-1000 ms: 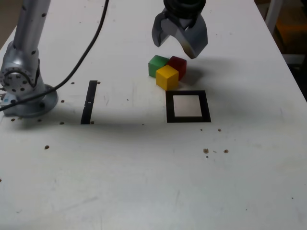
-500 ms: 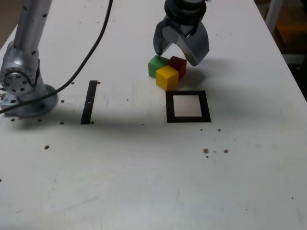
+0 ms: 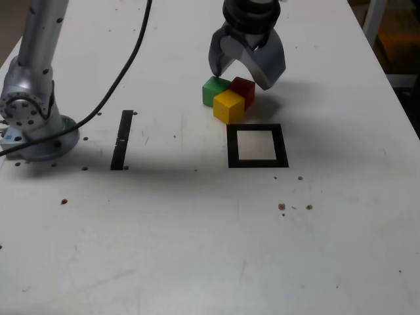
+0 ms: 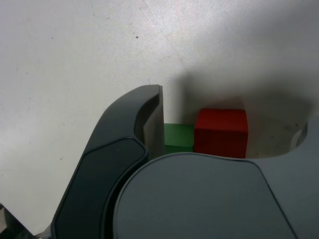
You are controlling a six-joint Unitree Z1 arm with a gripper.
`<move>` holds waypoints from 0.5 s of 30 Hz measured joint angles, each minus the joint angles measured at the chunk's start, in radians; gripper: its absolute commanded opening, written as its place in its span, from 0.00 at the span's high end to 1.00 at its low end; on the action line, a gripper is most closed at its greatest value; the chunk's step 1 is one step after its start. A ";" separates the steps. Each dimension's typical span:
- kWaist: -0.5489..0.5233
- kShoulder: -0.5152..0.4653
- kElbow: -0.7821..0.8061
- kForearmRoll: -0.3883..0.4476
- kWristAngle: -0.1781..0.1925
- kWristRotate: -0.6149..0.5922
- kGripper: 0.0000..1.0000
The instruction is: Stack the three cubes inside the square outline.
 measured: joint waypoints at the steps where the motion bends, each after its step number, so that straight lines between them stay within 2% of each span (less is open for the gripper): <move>1: 0.000 0.000 0.003 -0.006 -0.001 0.000 0.00; 6: 0.000 -0.003 0.009 -0.007 -0.007 0.000 0.00; 15: -0.015 -0.035 0.050 0.042 -0.026 0.000 0.00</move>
